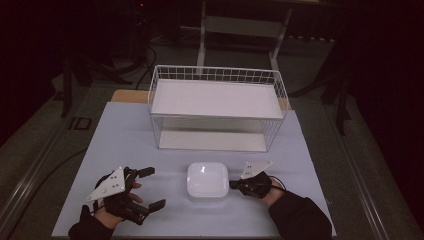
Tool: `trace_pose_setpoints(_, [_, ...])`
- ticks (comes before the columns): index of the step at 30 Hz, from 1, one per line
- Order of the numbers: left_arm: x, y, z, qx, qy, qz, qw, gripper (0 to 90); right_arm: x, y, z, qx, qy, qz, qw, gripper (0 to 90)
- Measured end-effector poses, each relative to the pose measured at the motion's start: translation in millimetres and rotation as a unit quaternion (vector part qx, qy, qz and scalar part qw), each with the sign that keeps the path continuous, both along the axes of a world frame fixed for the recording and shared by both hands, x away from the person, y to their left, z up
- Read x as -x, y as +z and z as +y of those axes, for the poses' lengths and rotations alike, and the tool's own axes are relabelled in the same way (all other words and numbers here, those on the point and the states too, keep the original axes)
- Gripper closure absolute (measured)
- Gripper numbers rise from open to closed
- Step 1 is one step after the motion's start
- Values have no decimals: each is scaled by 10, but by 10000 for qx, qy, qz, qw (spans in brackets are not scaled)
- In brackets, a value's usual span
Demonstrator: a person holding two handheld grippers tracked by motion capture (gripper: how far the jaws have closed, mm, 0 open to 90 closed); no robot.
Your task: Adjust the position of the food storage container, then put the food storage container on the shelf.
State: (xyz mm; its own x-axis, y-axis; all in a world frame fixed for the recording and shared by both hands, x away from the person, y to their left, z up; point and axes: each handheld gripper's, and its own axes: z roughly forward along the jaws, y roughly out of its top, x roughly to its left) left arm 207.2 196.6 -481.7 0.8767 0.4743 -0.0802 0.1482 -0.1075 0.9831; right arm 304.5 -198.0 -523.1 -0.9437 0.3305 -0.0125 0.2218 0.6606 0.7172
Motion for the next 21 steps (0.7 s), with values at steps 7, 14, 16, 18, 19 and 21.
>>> trace_pose_setpoints(7, [0, 5, 1, 6, 8, 15, 10000, 0, 27, 90, -99, -20, -170, -216, 9996, 898])
trace_pose_setpoints(14, [8, 22, -29, 9, 4, 61, 10000, 0, 182, 274, -266, -326, -602, -427, 9967, 813])
trace_pose_setpoints(16, [16, 49, -63, -30, -51, 72, 10000, 0, 232, 333, -296, -463, -681, -460, 9955, 759])
trace_pose_setpoints(18, [20, 92, -94, -38, -73, 99, 9999, 0, 299, 429, -316, -667, -796, -511, 9933, 624])
trace_pose_setpoints(19, [20, 92, -94, -38, -73, 99, 9999, 0, 321, 464, -320, -758, -831, -510, 9923, 624])
trace_pose_setpoints(21, [11, 198, -142, 28, -80, 164, 9998, 0, 365, 587, -331, -1047, -858, -466, 9897, 405])
